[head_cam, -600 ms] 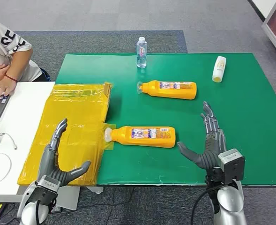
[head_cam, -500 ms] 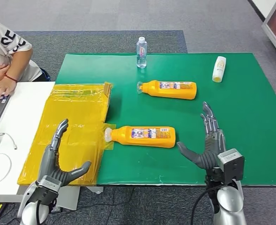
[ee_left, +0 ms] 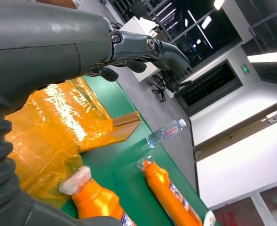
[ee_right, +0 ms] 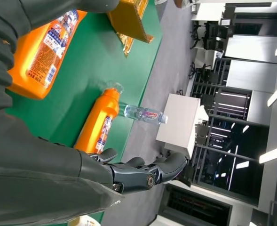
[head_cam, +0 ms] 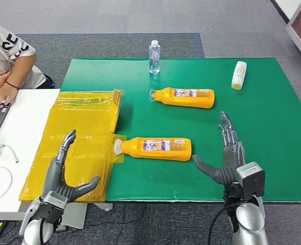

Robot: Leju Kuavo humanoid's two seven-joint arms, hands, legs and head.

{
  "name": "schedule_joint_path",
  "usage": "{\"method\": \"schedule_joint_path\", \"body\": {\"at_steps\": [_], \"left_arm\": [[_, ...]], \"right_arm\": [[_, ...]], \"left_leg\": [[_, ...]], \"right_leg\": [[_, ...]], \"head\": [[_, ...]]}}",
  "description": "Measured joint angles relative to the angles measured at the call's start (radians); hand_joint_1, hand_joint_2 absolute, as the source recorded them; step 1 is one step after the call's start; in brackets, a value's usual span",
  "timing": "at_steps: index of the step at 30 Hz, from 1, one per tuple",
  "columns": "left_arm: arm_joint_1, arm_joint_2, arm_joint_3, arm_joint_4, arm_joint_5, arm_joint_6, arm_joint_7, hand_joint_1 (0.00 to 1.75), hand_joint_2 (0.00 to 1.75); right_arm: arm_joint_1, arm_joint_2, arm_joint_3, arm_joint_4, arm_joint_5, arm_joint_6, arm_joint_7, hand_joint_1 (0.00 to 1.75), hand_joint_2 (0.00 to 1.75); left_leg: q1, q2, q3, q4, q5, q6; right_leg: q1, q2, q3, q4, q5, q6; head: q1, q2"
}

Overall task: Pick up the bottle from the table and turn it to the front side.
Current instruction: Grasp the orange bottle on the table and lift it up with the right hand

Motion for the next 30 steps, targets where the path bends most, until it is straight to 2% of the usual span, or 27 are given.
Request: {"method": "schedule_joint_path", "body": {"at_steps": [2, 4, 7, 10, 15, 19, 22, 30], "left_arm": [[-0.008, 0.003, -0.005, 0.004, 0.009, -0.005, -0.002, 0.0, 1.75], [-0.031, 0.011, -0.015, 0.018, 0.032, -0.017, -0.014, 0.0, 1.75], [-0.087, 0.029, -0.039, 0.068, 0.069, -0.028, -0.039, 0.0, 1.75], [-0.131, 0.044, -0.065, 0.116, 0.105, -0.038, -0.055, 0.0, 1.75], [-0.174, 0.062, -0.11, 0.159, 0.15, -0.051, -0.062, 0.0, 1.75], [-0.194, 0.071, -0.133, 0.185, 0.157, -0.054, -0.065, 0.0, 1.75], [-0.202, 0.074, -0.144, 0.2, 0.157, -0.054, -0.066, 0.0, 1.75], [-0.209, 0.078, -0.154, 0.224, 0.148, -0.051, -0.066, 0.0, 1.75]], "right_arm": [[-0.014, -0.016, 0.013, 0.012, 0.098, -0.018, -0.009, 0.0, 1.75], [-0.063, -0.063, 0.059, 0.055, 0.219, -0.02, -0.01, 0.0, 1.75], [-0.212, -0.159, 0.198, 0.205, 0.313, 0.003, -0.007, 0.0, 1.75], [-0.402, -0.208, 0.374, 0.385, 0.347, 0.037, 0.012, 0.0, 1.75], [-0.66, -0.208, 0.655, 0.643, 0.37, 0.113, 0.093, 0.0, 1.75], [-0.772, -0.186, 0.811, 0.802, 0.359, 0.116, 0.125, 0.0, 1.75], [-0.807, -0.174, 0.878, 0.88, 0.34, 0.103, 0.135, 0.0, 1.75], [-0.853, -0.158, 0.974, 1.023, 0.337, 0.084, 0.195, 0.0, 1.75]], "left_leg": [[0.0, 0.0, 0.0, 0.0, 0.0, 0.0], [0.0, 0.0, 0.0, 0.0, 0.001, 0.0], [0.0, 0.0, -0.001, 0.0, 0.003, 0.001], [0.0, 0.0, -0.001, 0.0, 0.007, 0.001], [0.0, 0.0, -0.001, 0.0, 0.01, 0.0], [0.0, -0.001, -0.001, 0.0, 0.01, 0.001], [0.0, -0.001, -0.001, 0.0, 0.009, 0.001], [0.0, -0.001, -0.002, 0.0, 0.007, 0.001]], "right_leg": [[0.0, 0.0, 0.0, 0.0, 0.0, 0.0], [0.0, 0.0, 0.0, 0.0, 0.001, 0.0], [0.0, 0.0, 0.0, 0.0, 0.005, 0.0], [0.0, 0.0, 0.0, 0.0, 0.007, 0.0], [0.001, -0.002, 0.0, 0.001, 0.008, 0.0], [0.001, -0.001, 0.0, 0.001, 0.008, 0.0], [0.0, -0.002, 0.0, 0.0, 0.007, 0.001], [0.0, -0.001, -0.001, 0.0, 0.006, 0.001]], "head": [[0.0, 0.0], [0.0, 0.0], [0.0, 0.0], [0.0, 0.0], [0.0, 0.0], [0.0, 0.0], [0.0, 0.0], [0.0, 0.0]]}}
